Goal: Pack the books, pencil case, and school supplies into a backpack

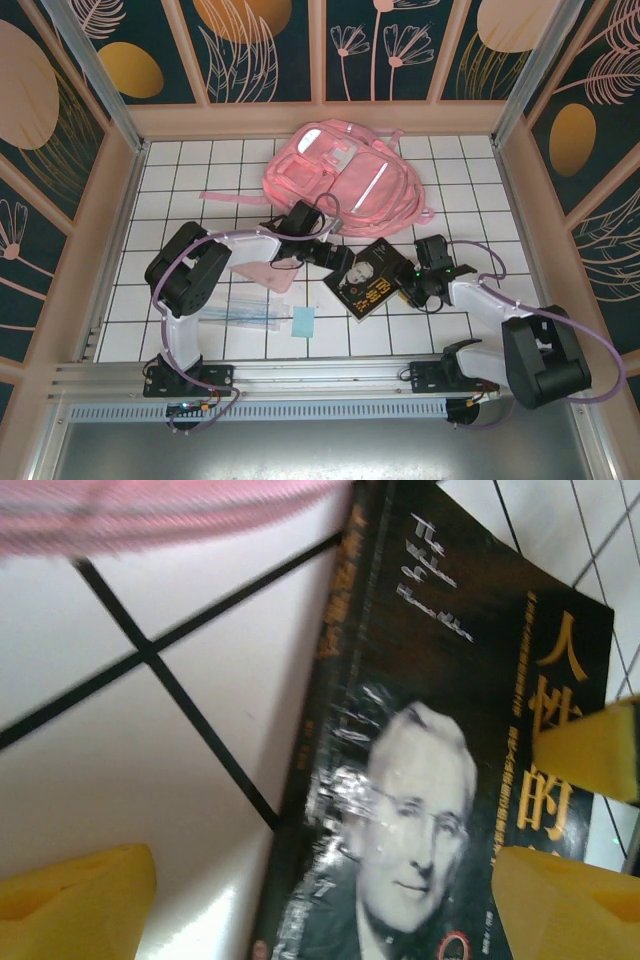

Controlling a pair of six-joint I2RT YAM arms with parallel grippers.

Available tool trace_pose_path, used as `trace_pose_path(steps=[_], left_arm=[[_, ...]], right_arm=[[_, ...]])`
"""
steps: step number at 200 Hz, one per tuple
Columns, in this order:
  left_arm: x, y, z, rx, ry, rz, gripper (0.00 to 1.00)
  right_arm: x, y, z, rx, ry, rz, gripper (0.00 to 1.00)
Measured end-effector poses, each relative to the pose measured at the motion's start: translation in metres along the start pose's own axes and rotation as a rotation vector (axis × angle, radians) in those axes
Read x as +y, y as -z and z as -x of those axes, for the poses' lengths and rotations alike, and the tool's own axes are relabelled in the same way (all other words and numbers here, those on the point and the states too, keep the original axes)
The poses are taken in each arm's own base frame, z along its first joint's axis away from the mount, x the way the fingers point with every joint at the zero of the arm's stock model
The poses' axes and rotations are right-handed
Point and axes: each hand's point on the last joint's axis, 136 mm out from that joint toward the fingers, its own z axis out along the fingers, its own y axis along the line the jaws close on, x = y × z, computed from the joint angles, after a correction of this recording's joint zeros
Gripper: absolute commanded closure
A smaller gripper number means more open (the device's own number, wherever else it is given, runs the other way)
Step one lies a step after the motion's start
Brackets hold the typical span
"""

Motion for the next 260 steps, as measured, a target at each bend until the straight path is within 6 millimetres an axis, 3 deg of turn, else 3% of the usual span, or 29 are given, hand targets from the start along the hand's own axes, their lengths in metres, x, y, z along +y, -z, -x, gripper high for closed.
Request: trace_pose_path(steps=[35, 77, 117, 143, 205, 239, 260], left_arm=[[-0.014, -0.004, -0.013, 0.051, 0.027, -0.047, 0.17], [-0.014, -0.004, -0.017, 0.064, 0.059, -0.045, 0.22], [-0.016, 0.002, -0.025, 0.105, 0.14, -0.057, 0.36], [-0.024, 0.009, -0.026, 0.115, 0.184, -0.085, 0.4], [-0.038, 0.012, -0.021, 0.117, 0.227, -0.154, 0.41], [-0.041, 0.007, -0.022, 0.137, 0.237, -0.181, 0.4], [-0.037, 0.006, -0.019, 0.138, 0.244, -0.16, 0.34]], right_arm=[[0.001, -0.004, 0.001, 0.023, 0.017, -0.007, 0.48], [0.002, -0.005, 0.0, 0.033, 0.026, -0.003, 0.51], [0.003, -0.006, 0.001, 0.035, 0.024, -0.006, 0.51], [0.003, -0.007, 0.002, 0.038, 0.022, -0.008, 0.51], [0.003, -0.007, 0.002, 0.038, 0.022, -0.007, 0.52], [0.001, -0.007, 0.001, 0.037, 0.019, -0.011, 0.63], [0.006, -0.009, 0.008, 0.007, 0.035, 0.018, 0.68]])
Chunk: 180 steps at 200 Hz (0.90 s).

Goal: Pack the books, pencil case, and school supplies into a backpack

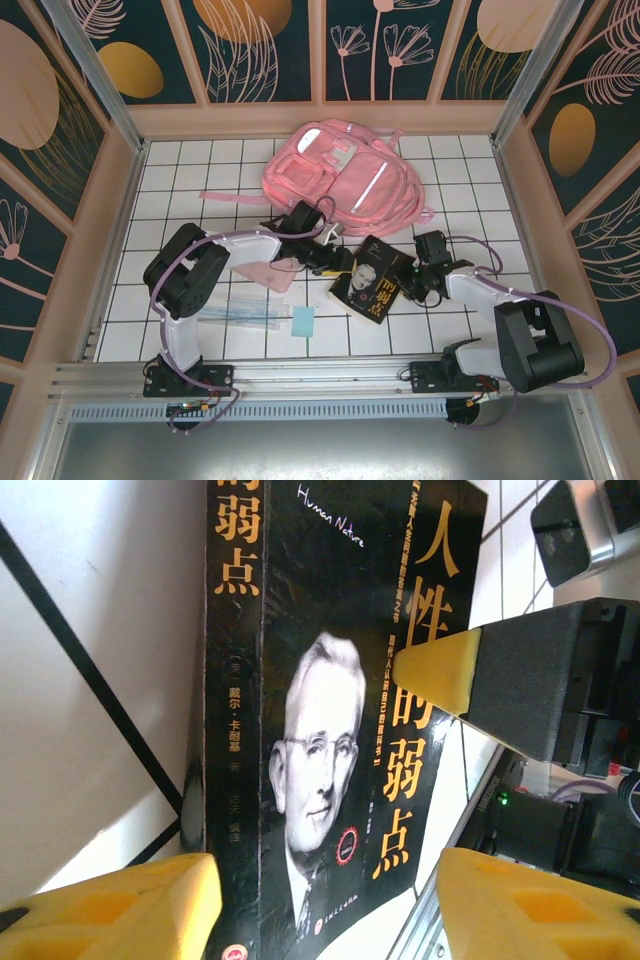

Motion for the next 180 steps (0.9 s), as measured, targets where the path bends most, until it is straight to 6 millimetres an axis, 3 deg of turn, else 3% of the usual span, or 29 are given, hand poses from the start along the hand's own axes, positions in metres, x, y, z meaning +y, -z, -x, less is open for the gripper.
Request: trace_pose_path(steps=[30, 65, 180], left_arm=[[0.001, 0.002, 0.006, -0.005, -0.02, 0.044, 0.27], [0.006, 0.004, 0.012, -0.027, -0.038, 0.1, 0.22], [0.021, 0.006, 0.019, -0.07, -0.144, 0.366, 0.08]], right_arm=[[0.004, -0.003, 0.004, -0.027, 0.029, 0.036, 1.0], [0.027, -0.004, 0.024, -0.113, 0.09, 0.134, 1.0], [0.036, -0.001, 0.024, -0.109, 0.123, 0.217, 1.0]])
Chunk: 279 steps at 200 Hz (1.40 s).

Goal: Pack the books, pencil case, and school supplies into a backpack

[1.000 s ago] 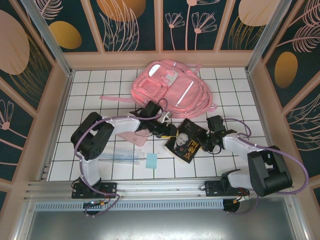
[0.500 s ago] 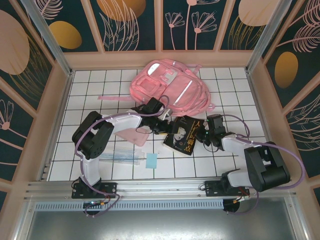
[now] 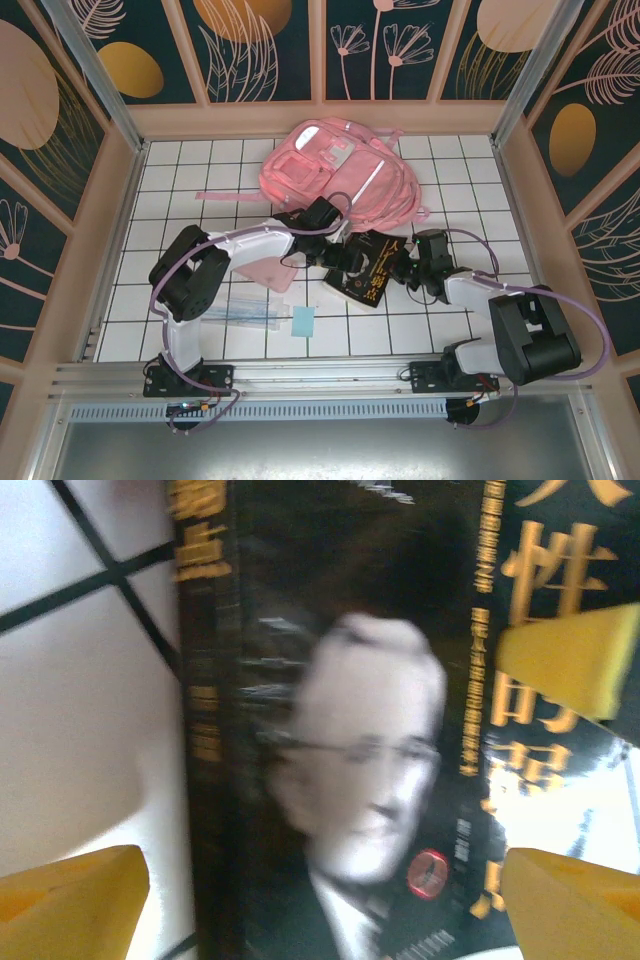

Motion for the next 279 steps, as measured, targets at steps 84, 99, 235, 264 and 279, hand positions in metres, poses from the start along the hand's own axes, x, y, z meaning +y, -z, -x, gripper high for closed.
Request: trace_pose_path(steps=[84, 99, 235, 264, 279], left_arm=[[0.027, 0.004, 0.009, -0.017, 0.07, -0.007, 0.1], [0.015, 0.002, 0.008, -0.014, 0.071, -0.075, 0.14], [-0.012, -0.02, -0.018, 0.09, 0.106, -0.194, 1.0], [-0.018, -0.007, -0.022, 0.116, 0.065, -0.19, 1.0], [-0.024, 0.007, -0.022, 0.13, 0.028, -0.184, 1.0]], right_arm=[[-0.002, 0.015, 0.01, -0.015, 0.016, 0.023, 1.0], [-0.003, 0.015, 0.01, -0.015, 0.017, 0.023, 1.0], [-0.008, 0.019, 0.012, -0.032, 0.004, 0.008, 0.01], [0.012, 0.036, 0.031, -0.102, 0.026, 0.005, 0.01], [0.029, 0.049, 0.047, -0.156, 0.048, 0.019, 0.01]])
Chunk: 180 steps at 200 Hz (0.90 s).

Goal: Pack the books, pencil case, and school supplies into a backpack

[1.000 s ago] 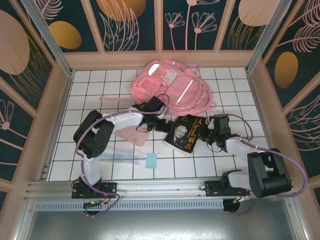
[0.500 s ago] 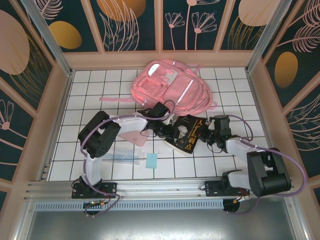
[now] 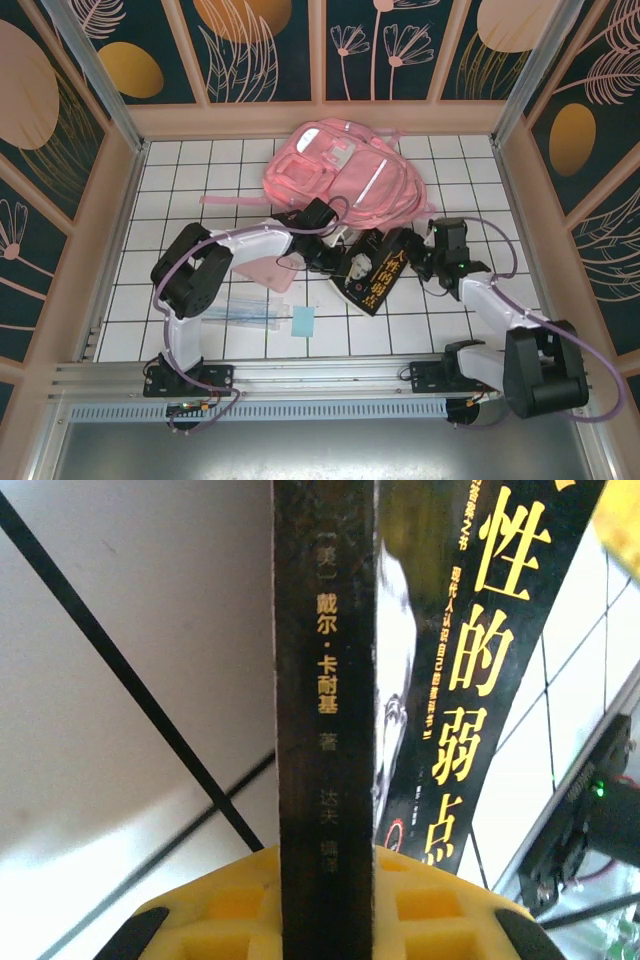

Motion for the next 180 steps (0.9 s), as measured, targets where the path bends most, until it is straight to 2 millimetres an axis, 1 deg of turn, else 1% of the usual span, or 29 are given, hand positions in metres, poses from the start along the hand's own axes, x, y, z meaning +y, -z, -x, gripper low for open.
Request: trace_pose_path(steps=[21, 39, 57, 67, 75, 86, 102, 118, 140, 156, 180], left_arm=[[-0.021, 0.022, 0.003, 0.003, -0.068, -0.013, 1.0], [-0.049, 0.046, 0.011, -0.03, -0.133, -0.055, 1.0], [-0.079, 0.078, 0.03, -0.115, -0.186, -0.12, 1.0], [-0.088, 0.097, 0.042, -0.176, -0.193, -0.155, 1.0], [-0.092, 0.111, 0.053, -0.229, -0.191, -0.178, 1.0], [-0.093, 0.13, 0.072, -0.31, -0.171, -0.201, 1.0], [-0.087, 0.149, 0.101, -0.432, -0.133, -0.194, 1.0], [-0.075, 0.16, 0.129, -0.548, -0.06, -0.163, 1.0], [-0.062, 0.168, 0.164, -0.709, 0.048, -0.155, 1.0], [-0.052, 0.171, 0.182, -0.835, 0.133, -0.179, 1.0], [-0.041, 0.173, 0.198, -0.994, 0.27, -0.248, 1.0]], right_arm=[[0.023, 0.015, 0.028, -0.073, 0.038, 0.023, 0.01], [0.036, 0.025, 0.05, -0.117, 0.068, 0.031, 0.01], [0.047, 0.036, 0.075, -0.163, 0.09, 0.033, 0.01], [0.053, 0.043, 0.089, -0.192, 0.1, 0.039, 0.01], [0.059, 0.048, 0.098, -0.214, 0.111, 0.046, 0.01], [0.064, 0.054, 0.107, -0.239, 0.117, 0.056, 0.01], [0.073, 0.059, 0.115, -0.262, 0.123, 0.084, 0.01], [0.083, 0.057, 0.116, -0.254, 0.106, 0.137, 0.01], [0.097, 0.049, 0.117, -0.242, 0.065, 0.227, 0.01], [0.106, 0.039, 0.106, -0.222, 0.036, 0.295, 0.01], [0.122, 0.019, 0.074, -0.162, -0.019, 0.402, 0.01]])
